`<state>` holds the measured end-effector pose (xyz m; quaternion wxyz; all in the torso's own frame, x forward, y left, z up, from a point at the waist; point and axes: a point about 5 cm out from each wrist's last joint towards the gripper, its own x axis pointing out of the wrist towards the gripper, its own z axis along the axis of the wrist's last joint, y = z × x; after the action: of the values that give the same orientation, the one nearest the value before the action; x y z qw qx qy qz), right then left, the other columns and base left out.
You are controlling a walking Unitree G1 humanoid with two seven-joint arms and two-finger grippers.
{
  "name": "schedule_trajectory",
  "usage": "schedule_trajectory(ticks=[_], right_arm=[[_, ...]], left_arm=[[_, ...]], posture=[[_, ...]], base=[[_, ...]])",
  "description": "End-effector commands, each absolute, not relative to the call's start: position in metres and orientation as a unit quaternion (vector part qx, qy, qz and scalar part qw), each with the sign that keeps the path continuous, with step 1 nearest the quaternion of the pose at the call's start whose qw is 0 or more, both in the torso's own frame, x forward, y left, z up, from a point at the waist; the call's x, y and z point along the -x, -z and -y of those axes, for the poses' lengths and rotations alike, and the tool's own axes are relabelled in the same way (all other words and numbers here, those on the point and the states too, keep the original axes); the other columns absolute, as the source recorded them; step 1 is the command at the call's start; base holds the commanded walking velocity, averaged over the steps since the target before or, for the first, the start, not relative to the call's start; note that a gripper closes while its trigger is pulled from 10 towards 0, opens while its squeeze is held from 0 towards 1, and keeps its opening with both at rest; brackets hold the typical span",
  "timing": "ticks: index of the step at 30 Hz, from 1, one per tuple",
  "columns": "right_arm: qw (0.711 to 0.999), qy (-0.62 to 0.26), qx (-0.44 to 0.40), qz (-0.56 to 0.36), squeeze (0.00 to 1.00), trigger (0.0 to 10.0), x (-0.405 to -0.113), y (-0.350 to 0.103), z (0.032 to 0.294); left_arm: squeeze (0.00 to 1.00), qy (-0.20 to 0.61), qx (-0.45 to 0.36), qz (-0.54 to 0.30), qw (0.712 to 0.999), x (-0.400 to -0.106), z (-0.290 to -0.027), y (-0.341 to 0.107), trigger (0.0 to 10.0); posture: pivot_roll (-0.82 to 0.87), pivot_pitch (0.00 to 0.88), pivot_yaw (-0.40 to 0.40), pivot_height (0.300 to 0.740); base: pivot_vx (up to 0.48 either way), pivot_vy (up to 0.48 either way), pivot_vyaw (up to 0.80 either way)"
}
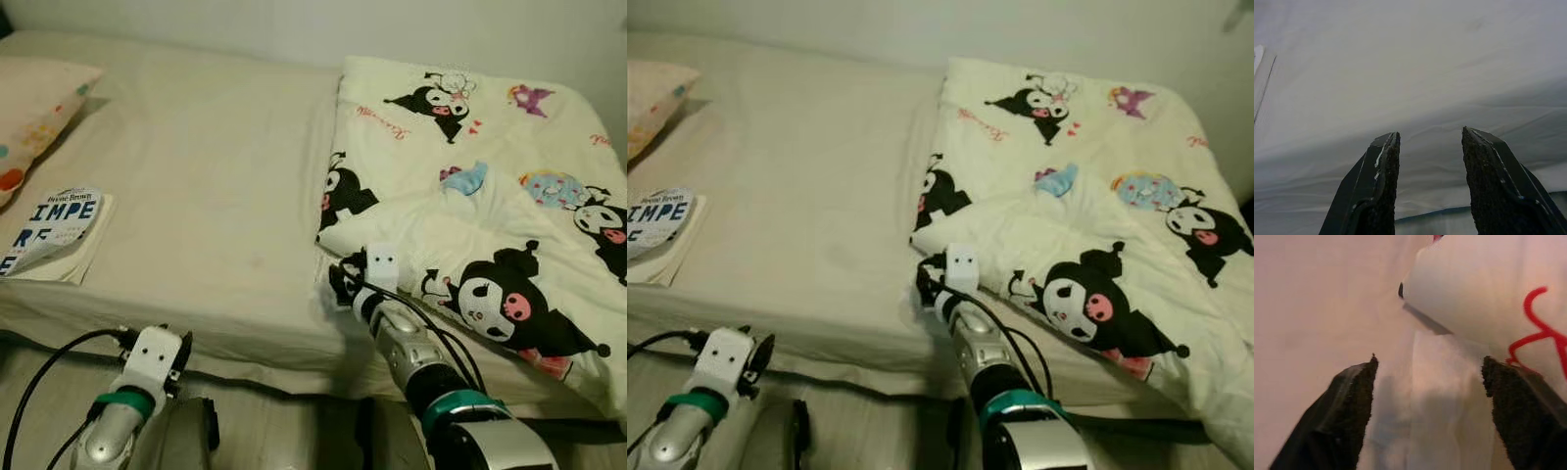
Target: Clean up the room
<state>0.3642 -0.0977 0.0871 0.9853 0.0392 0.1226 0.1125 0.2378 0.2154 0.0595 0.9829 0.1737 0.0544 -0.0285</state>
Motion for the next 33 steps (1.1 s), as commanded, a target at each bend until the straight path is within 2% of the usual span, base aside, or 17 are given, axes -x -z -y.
schedule_trajectory(ticks=[1, 21, 22, 24, 25, 33], right_arm=[[0.984, -0.112, -0.025, -0.133, 1.00, 10.0, -0.361, -0.081, 0.096], [0.983, -0.119, 0.024, -0.139, 1.00, 10.0, -0.362, -0.081, 0.093], [0.982, -0.115, 0.032, -0.147, 0.93, 10.0, -0.362, -0.079, 0.094], [0.981, -0.110, 0.040, -0.157, 0.93, 10.0, -0.362, -0.077, 0.094], [0.979, -0.104, 0.037, -0.173, 0.00, 10.0, -0.361, -0.075, 0.095], [0.977, -0.097, 0.050, -0.185, 0.00, 10.0, -0.361, -0.073, 0.094]], left_arm=[[0.00, 0.032, -0.164, -0.041, 0.985, -0.232, -0.214, -0.062, 10.0], [0.00, 0.063, -0.194, 0.015, 0.979, -0.225, -0.207, -0.096, 10.0], [0.00, 0.065, -0.196, 0.014, 0.978, -0.223, -0.209, -0.097, 10.0], [0.00, 0.065, -0.197, 0.011, 0.978, -0.221, -0.210, -0.097, 10.0], [0.00, 0.065, -0.197, 0.008, 0.978, -0.218, -0.211, -0.097, 10.0], [0.00, 0.067, -0.198, -0.001, 0.978, -0.214, -0.209, -0.097, 10.0]], posture=[[0.15, 0.167, -0.038, 0.560], [0.21, 0.252, -0.066, 0.560], [0.22, 0.259, -0.068, 0.560], [0.22, 0.263, -0.068, 0.560], [0.22, 0.263, -0.069, 0.560], [0.23, 0.254, -0.072, 0.560]], base=[[0.000, 0.000, 0.00], [0.000, 0.000, 0.00], [0.000, 0.000, 0.00], [0.000, 0.000, 0.00], [0.000, 0.000, 0.00], [0.000, 0.000, 0.00]])
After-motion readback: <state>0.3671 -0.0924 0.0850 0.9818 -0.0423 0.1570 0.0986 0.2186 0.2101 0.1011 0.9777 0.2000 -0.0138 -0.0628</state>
